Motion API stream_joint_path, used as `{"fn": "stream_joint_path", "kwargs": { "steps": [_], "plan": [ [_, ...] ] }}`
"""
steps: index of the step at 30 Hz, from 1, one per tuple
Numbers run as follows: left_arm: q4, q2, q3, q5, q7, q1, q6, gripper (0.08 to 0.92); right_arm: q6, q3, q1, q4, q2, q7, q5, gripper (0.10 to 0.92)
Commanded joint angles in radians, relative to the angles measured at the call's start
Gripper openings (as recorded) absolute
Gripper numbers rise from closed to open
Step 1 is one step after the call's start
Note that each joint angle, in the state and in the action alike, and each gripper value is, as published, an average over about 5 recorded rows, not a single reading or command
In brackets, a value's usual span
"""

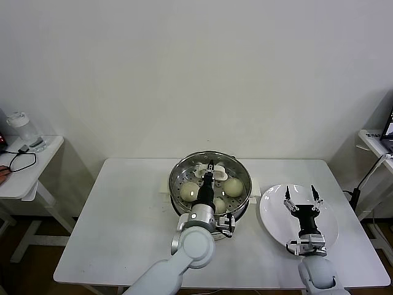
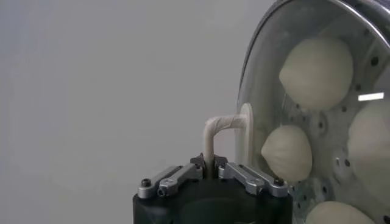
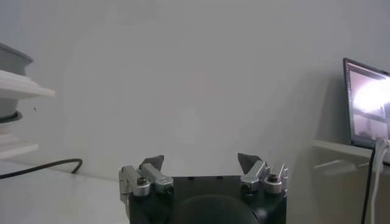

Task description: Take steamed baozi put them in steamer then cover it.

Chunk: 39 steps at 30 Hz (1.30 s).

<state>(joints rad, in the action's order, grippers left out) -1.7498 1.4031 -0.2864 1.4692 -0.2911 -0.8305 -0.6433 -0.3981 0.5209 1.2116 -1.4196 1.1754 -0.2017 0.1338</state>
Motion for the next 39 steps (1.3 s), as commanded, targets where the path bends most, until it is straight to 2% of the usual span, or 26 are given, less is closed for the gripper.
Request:
{"fn": "stream_joint_path", "kwargs": {
  "steps": [1,12,18,22,26,32,34,36,39],
  "plan": [
    [0.009,0.002,0.009,0.002,-0.003,-0.003,0.007,0.187,-0.001,0.002,0.0,-0.004,0.0,-0.001,0.001,0.823],
    [-0.005,-0.003,0.012,0.003,-0.001,-0.024,0.007,0.205,-0.001,-0.001,-0.004,-0.004,-0.001,0.0,0.002,0.823],
    [-0.041,-0.004,0.012,0.001,-0.002,-0.037,0.002,0.357,-0.001,-0.002,-0.005,-0.003,-0.001,0.001,0.001,0.823],
    [-0.111,-0.023,0.013,-0.011,-0.005,-0.059,-0.003,0.478,0.0,-0.002,-0.004,-0.004,-0.002,0.001,0.001,0.823],
    [-0.217,-0.077,0.011,-0.049,-0.007,-0.1,-0.014,0.589,0.003,0.0,-0.004,-0.007,-0.006,0.001,0.002,0.823],
    [-0.417,-0.203,0.045,-0.134,-0.005,-0.204,-0.018,0.76,0.015,-0.003,-0.006,-0.021,-0.014,0.009,0.009,0.823],
    [-0.485,-0.249,0.08,-0.191,0.011,-0.245,-0.014,0.8,0.037,-0.012,-0.001,-0.04,-0.02,0.007,0.023,0.823],
    [-0.55,-0.284,0.146,-0.282,0.062,-0.288,0.0,0.815,0.067,-0.024,0.007,-0.064,-0.026,0.002,0.053,0.823],
    [-0.604,-0.296,0.294,-0.494,0.224,-0.372,0.063,0.822,0.1,-0.032,0.022,-0.095,-0.028,0.005,0.11,0.823]
  ]
}}
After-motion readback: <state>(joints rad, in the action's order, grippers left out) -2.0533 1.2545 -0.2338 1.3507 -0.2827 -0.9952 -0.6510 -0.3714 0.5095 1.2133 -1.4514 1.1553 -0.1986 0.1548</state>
